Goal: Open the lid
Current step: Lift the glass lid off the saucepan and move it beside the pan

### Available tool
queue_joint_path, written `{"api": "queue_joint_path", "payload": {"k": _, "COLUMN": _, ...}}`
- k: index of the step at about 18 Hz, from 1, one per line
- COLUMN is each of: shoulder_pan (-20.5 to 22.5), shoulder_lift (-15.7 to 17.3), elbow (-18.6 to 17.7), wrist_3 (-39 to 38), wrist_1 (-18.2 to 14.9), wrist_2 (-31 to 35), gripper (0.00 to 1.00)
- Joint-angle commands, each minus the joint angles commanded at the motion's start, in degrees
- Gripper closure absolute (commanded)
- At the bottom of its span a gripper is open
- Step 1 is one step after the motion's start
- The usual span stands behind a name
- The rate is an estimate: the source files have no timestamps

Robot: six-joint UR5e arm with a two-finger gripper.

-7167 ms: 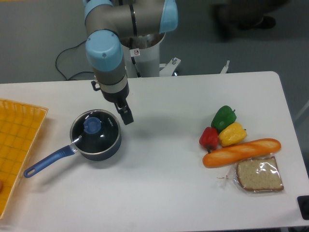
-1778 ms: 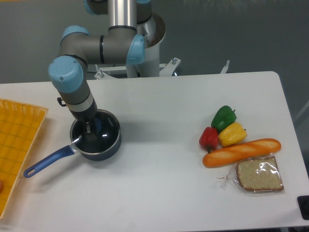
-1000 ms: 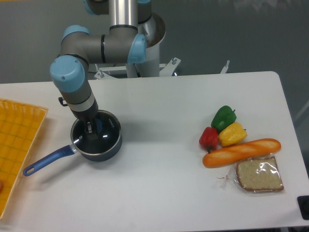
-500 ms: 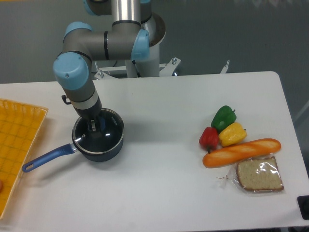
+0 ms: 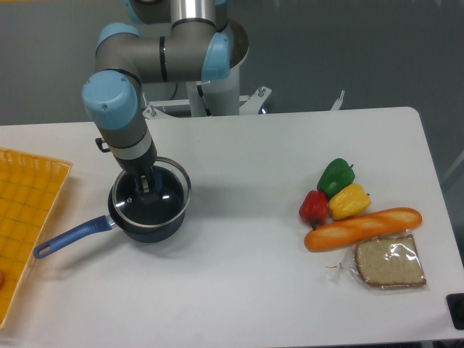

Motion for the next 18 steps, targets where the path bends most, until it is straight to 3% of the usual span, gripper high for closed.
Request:
{"api": "queue_joint_path", "payload": {"k": 7, "shoulder_pan": 5.1, "shoulder_lift": -0.09, "elbow": 3.69, "wrist_3": 0.7, "wrist_1": -2.73, "wrist_2": -0.09, "gripper": 0.39}}
{"api": "queue_joint_path", "payload": {"k": 18, "shoulder_pan": 12.92, "shoulder_lift": -0.09, "elbow": 4.13, "wrist_3": 9.66, "wrist_1": -3.52, "wrist_2": -0.09, "gripper": 0.39}}
